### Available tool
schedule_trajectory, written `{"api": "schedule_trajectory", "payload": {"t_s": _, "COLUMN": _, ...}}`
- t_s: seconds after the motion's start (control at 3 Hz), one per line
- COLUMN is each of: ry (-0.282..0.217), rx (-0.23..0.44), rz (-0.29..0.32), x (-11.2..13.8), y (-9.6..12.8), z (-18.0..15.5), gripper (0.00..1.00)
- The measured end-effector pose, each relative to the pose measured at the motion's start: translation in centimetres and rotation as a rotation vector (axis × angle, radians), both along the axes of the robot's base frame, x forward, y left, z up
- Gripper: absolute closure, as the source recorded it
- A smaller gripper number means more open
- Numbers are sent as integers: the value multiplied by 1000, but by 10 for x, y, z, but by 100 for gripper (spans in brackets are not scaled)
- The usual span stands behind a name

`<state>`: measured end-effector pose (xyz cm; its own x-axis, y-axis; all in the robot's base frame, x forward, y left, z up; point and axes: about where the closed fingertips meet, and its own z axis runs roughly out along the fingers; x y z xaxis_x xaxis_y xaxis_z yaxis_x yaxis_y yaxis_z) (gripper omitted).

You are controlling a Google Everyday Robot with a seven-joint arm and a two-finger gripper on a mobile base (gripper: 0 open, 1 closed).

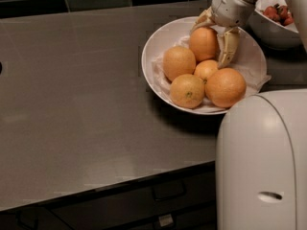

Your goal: Pick orange from white bowl

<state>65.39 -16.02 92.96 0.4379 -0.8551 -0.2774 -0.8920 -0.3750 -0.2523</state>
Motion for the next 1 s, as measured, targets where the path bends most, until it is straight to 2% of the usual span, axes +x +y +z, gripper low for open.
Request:
{"api": "schedule_trajectory", "payload": {"t_s": 0.33, "ry": 0, "rx": 0, "rz": 0, "x": 0, "y": 0, "z": -7, "gripper": 27}}
{"api": "schedule_trajectory", "payload": {"t_s": 0.67, "ry": 0, "rx": 0, "rz": 0, "x": 0, "y": 0, "z": -7, "gripper": 8}}
{"api": "schedule_trajectory", "payload": {"t_s": 1.0, "ry": 0, "rx": 0, "rz": 0, "x": -2, "y": 0, "z": -7, "gripper": 0}}
